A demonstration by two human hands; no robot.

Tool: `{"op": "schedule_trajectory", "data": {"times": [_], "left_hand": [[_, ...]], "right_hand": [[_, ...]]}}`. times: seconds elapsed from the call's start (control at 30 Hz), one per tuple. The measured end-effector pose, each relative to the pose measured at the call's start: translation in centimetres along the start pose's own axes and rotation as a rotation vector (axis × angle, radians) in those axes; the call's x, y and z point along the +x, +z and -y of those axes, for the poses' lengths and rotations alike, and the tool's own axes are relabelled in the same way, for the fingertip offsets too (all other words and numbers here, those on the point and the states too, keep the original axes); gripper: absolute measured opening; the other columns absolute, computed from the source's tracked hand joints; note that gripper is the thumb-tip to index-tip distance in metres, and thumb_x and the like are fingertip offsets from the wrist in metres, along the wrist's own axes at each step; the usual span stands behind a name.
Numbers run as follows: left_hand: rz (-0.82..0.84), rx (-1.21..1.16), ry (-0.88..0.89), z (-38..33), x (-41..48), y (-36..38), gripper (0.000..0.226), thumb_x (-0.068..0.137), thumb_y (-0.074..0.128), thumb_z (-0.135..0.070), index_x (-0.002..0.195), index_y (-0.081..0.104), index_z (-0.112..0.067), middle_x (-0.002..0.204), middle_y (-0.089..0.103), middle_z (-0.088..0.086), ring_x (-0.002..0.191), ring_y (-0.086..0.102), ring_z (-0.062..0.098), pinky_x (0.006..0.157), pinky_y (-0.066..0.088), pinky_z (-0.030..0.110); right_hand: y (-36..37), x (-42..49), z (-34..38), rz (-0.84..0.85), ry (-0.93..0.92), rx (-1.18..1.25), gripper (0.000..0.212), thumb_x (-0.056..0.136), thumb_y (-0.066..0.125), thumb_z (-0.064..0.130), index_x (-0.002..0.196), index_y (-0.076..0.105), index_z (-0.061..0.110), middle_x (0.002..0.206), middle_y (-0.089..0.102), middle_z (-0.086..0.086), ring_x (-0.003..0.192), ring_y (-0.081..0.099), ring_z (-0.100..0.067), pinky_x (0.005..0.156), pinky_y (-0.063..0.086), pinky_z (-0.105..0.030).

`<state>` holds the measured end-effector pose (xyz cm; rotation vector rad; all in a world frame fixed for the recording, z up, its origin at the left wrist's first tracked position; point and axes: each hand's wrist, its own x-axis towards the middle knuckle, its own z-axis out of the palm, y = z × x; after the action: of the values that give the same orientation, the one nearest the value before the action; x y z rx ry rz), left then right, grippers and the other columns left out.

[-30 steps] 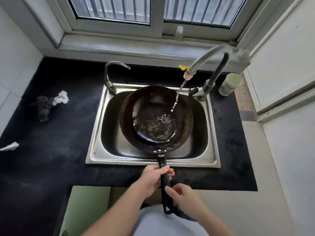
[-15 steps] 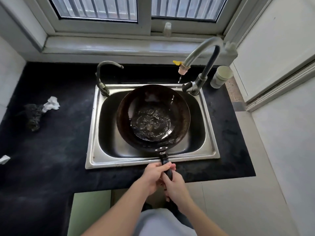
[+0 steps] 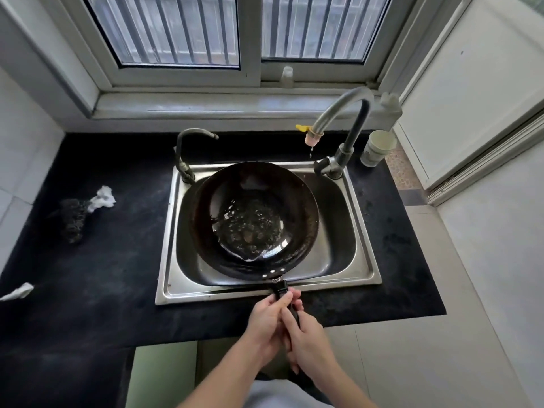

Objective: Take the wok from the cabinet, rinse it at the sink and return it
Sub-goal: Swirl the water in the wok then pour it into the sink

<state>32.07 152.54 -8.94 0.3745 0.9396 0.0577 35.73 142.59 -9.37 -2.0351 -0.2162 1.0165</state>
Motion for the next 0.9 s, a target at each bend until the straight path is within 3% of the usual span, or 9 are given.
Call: {"op": "schedule_trajectory", "data": {"times": [0.1,0.2,0.33,0.57,0.67,0.77,0.83,0.9], "left_hand": [[-0.012,0.021,0.011,0.8,-0.5,-0.2,0.013,0.092,0.061,-0.001,0.104,0.065,0.004,0.084,0.069,0.011,0.073,0.063,0.02,0.078,0.055,0.034],[-0.028,0.056,0.017,2.2,-0.7,0.0,0.011,0.091,0.061,0.002,0.102,0.063,0.003,0.078,0.067,0.011,0.071,0.064,0.021,0.072,0.056,0.033],[-0.035,0.069,0.018,2.7,-0.2,1.4,0.006,0.092,0.06,0.003,0.096,0.063,0.0,0.074,0.065,0.009,0.068,0.063,0.02,0.068,0.054,0.032],[-0.018,0.179,0.055,0.5,0.8,3.4,0.013,0.095,0.061,-0.016,0.087,0.063,-0.006,0.071,0.064,0.007,0.062,0.06,0.019,0.047,0.047,0.027],[-0.024,0.193,0.086,-0.7,0.5,3.5,0.017,0.095,0.061,-0.023,0.087,0.064,-0.008,0.072,0.064,0.005,0.061,0.058,0.02,0.045,0.045,0.027],[-0.059,0.224,0.108,-1.3,0.0,3.3,0.018,0.096,0.06,-0.025,0.09,0.063,-0.008,0.073,0.064,0.007,0.057,0.056,0.022,0.038,0.041,0.026],[-0.077,0.229,0.119,-1.0,-0.3,3.0,0.017,0.096,0.06,-0.022,0.09,0.064,-0.007,0.072,0.065,0.007,0.059,0.058,0.022,0.043,0.043,0.029],[-0.09,0.197,0.124,-0.3,-0.3,2.8,0.014,0.095,0.062,-0.017,0.093,0.064,-0.003,0.074,0.065,0.009,0.068,0.062,0.023,0.058,0.05,0.034]], "right_hand": [[-0.5,-0.7,-1.0,0.025,0.011,-0.012,0.036,0.097,0.052,0.047,0.082,0.062,0.015,0.05,0.06,0.002,0.046,0.053,-0.006,0.05,0.042,-0.027],[-1.7,-1.7,-1.5,0.058,0.056,0.029,0.027,0.1,0.052,0.041,0.098,0.067,0.018,0.051,0.057,0.001,0.041,0.049,-0.007,0.04,0.038,-0.021],[-3.1,-1.4,-1.5,0.082,0.096,0.118,0.017,0.102,0.05,0.033,0.108,0.063,0.024,0.053,0.054,-0.005,0.036,0.046,-0.016,0.034,0.036,-0.023],[-4.0,0.7,1.4,0.075,0.061,0.064,0.029,0.101,0.05,0.032,0.085,0.061,0.011,0.054,0.057,-0.003,0.038,0.049,-0.017,0.038,0.04,-0.029],[-3.8,1.1,2.8,0.106,0.022,0.076,0.026,0.101,0.051,0.03,0.091,0.062,0.008,0.054,0.056,-0.004,0.036,0.047,-0.016,0.034,0.038,-0.026],[-3.3,1.3,3.0,0.121,0.003,0.069,0.023,0.101,0.052,0.029,0.111,0.061,0.011,0.052,0.055,-0.002,0.035,0.047,-0.015,0.033,0.037,-0.024],[-3.2,1.2,2.7,0.139,0.004,0.045,0.024,0.1,0.053,0.03,0.114,0.06,0.012,0.051,0.057,0.0,0.036,0.048,-0.014,0.034,0.038,-0.024],[-3.5,0.8,2.1,0.153,0.013,0.029,0.028,0.099,0.054,0.032,0.097,0.063,0.005,0.051,0.057,0.0,0.037,0.048,-0.014,0.038,0.04,-0.028]]}}
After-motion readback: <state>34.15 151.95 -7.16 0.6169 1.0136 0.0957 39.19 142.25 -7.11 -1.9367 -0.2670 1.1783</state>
